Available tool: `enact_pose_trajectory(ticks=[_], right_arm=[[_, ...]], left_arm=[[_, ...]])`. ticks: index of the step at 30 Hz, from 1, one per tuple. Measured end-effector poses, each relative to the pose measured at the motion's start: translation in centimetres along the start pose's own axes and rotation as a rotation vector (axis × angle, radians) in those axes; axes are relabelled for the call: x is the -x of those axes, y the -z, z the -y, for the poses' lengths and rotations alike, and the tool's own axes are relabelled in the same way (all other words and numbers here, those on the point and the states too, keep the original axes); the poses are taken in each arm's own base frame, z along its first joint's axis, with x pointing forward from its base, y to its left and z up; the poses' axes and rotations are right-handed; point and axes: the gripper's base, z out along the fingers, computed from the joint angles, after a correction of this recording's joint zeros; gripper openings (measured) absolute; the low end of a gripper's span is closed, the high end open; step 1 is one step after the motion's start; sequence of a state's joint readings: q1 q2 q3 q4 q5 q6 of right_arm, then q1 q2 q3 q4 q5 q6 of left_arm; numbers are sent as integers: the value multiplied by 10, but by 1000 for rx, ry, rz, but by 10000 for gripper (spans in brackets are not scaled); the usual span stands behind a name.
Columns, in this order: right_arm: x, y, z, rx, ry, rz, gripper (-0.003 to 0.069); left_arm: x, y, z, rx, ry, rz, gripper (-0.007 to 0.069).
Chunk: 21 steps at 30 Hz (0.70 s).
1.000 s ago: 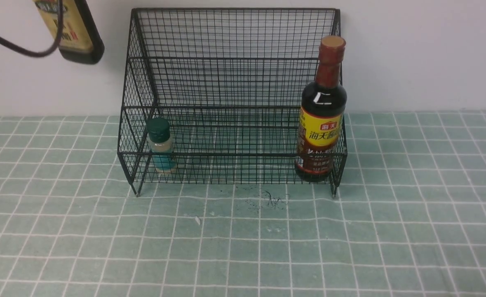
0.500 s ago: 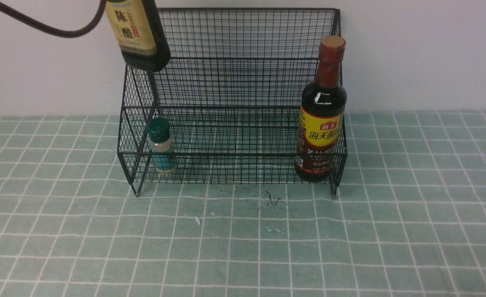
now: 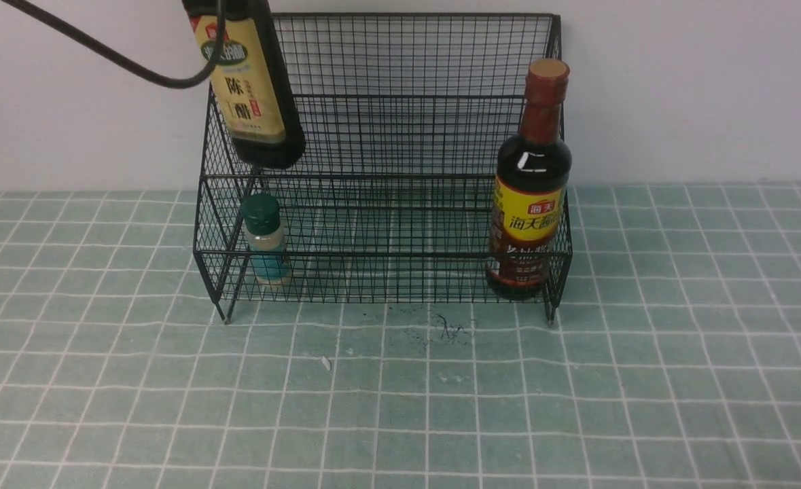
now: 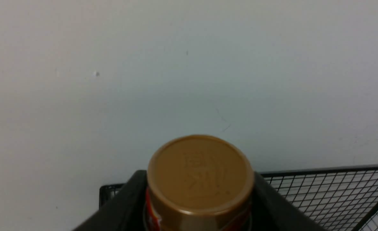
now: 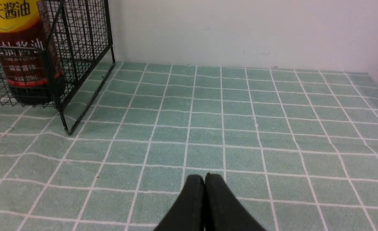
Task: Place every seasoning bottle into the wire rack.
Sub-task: Use the left arm to put the condiment bottle back on the shelf
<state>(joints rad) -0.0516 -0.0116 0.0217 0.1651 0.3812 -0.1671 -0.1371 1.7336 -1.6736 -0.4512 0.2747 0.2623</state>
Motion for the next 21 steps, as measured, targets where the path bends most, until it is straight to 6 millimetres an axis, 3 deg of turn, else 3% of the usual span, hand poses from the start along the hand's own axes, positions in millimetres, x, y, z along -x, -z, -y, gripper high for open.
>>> enact_pose_trajectory(ticks=[9, 21], right_arm=[[0, 0, 0, 0, 0, 0, -15], [0, 0, 0, 0, -1, 0, -15]], left_arm=[[-30, -31, -8, 16, 16, -74, 322], [-46, -39, -5, -7, 4, -166, 319]])
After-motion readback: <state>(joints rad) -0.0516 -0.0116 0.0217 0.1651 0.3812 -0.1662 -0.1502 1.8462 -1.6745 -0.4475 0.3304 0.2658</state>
